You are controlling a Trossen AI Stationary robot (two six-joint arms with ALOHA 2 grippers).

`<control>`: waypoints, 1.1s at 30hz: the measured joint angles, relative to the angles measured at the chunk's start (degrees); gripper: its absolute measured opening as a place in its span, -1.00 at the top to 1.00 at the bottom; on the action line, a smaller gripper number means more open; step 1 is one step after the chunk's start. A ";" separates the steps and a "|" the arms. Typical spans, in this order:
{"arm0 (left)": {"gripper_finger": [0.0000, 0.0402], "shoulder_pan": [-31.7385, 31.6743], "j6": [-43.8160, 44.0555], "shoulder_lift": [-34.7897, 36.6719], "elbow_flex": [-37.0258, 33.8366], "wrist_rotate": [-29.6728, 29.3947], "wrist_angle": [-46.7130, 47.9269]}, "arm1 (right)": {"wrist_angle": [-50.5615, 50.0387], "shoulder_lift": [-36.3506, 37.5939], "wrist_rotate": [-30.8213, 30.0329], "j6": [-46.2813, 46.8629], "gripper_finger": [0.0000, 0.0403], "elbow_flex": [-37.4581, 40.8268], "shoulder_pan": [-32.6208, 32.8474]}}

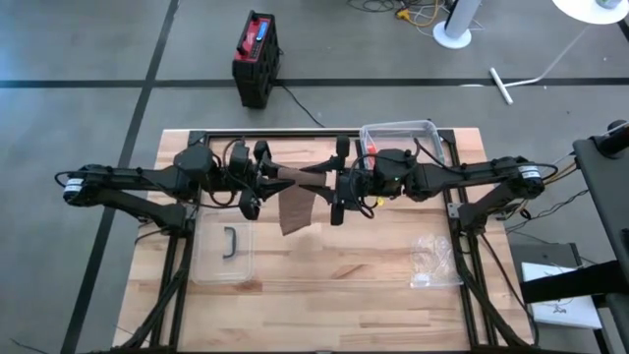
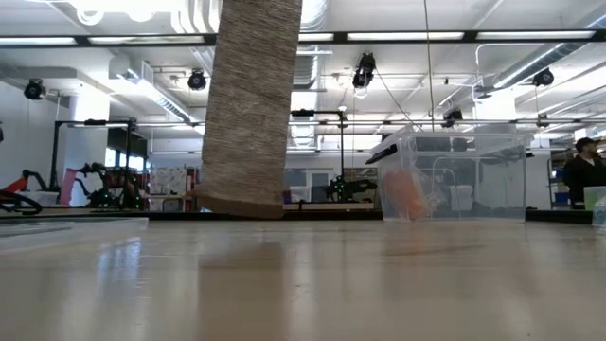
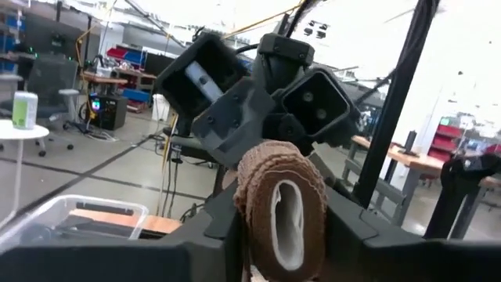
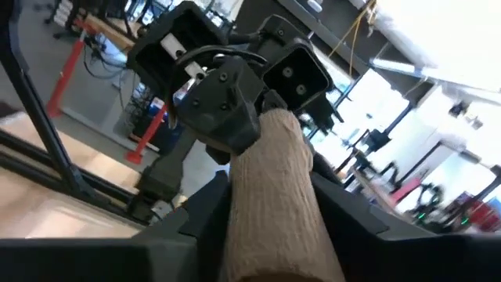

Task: Roll bandage
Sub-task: Roll the brown bandage

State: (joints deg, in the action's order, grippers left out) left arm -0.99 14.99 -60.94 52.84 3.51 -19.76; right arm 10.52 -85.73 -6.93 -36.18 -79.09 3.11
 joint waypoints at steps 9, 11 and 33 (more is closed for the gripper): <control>0.54 0.06 -9.47 1.39 0.00 0.28 2.74 | -2.40 2.37 3.06 25.88 -0.26 -1.51 -0.50; 0.54 0.06 -11.51 1.41 0.00 0.28 2.80 | -4.16 2.54 4.07 31.16 -0.34 -2.59 -1.16; 0.55 0.13 -16.05 3.44 0.00 4.35 3.18 | -4.57 0.42 9.97 43.62 -0.02 -3.10 -3.21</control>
State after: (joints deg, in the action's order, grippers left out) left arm -0.86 -1.06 -57.49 52.84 7.86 -16.58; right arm 5.95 -85.31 3.04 7.43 -82.19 -0.10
